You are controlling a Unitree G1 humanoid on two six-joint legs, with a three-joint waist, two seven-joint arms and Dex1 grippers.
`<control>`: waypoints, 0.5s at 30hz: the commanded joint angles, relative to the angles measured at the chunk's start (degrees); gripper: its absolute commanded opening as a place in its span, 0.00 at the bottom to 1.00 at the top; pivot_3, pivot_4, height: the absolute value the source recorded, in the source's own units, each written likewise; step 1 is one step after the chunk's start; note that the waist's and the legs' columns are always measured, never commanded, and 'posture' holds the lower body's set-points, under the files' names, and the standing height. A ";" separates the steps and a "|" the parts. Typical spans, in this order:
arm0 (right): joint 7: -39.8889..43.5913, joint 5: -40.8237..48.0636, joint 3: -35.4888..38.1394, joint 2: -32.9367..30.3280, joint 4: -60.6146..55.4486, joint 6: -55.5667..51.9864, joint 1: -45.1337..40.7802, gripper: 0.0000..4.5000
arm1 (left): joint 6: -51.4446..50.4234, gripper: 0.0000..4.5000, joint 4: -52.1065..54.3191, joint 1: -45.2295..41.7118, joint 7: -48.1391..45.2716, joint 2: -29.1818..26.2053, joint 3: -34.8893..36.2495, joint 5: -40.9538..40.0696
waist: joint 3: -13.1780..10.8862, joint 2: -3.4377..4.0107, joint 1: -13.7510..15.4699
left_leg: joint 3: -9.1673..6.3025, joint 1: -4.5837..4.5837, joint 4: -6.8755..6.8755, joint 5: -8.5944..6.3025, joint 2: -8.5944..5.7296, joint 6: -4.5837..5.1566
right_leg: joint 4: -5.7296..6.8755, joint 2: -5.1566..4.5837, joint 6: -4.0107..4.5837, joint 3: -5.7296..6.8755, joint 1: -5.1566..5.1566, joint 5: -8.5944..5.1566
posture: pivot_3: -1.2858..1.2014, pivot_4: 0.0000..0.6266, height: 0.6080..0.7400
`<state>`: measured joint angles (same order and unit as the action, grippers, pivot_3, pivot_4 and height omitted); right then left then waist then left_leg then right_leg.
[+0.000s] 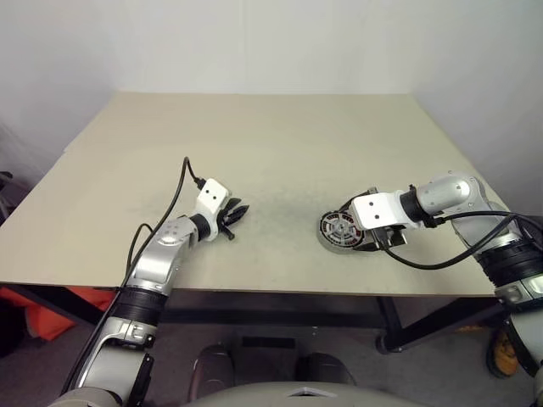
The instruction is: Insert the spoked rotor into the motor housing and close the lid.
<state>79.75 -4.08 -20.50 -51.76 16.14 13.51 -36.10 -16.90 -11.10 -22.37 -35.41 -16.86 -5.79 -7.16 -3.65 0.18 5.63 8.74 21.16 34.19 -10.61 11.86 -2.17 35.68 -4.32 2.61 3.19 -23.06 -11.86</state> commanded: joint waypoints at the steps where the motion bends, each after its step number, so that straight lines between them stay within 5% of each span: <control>1: 1.05 -2.37 0.20 -1.50 1.24 3.41 -1.98 0.99 | 0.36 0.31 1.16 -0.78 0.01 -0.08 0.20 -0.15 | 0.00 0.00 0.00 | 0.00 0.00 0.00 -0.01 0.00 0.01 | -0.01 0.00 0.00 0.00 0.00 0.00 | 0.52 0.00 1.00; 15: 5.01 -5.90 -1.17 -2.30 1.19 9.75 0.13 0.99 | 0.08 0.31 2.15 0.55 0.76 -0.10 0.32 -0.07 | 0.00 0.00 0.02 | 0.00 0.02 0.05 -0.05 0.01 0.08 | 0.00 -0.01 0.00 0.00 0.00 0.00 | 0.52 0.00 1.00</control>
<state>83.82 -10.45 -22.05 -52.82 19.14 22.52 -35.73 -16.98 -11.00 -21.62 -34.86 -16.86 -5.78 -7.15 -3.65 0.18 5.65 8.75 21.18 34.24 -10.66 11.87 -2.08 35.67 -4.33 2.61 3.19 -23.05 -11.86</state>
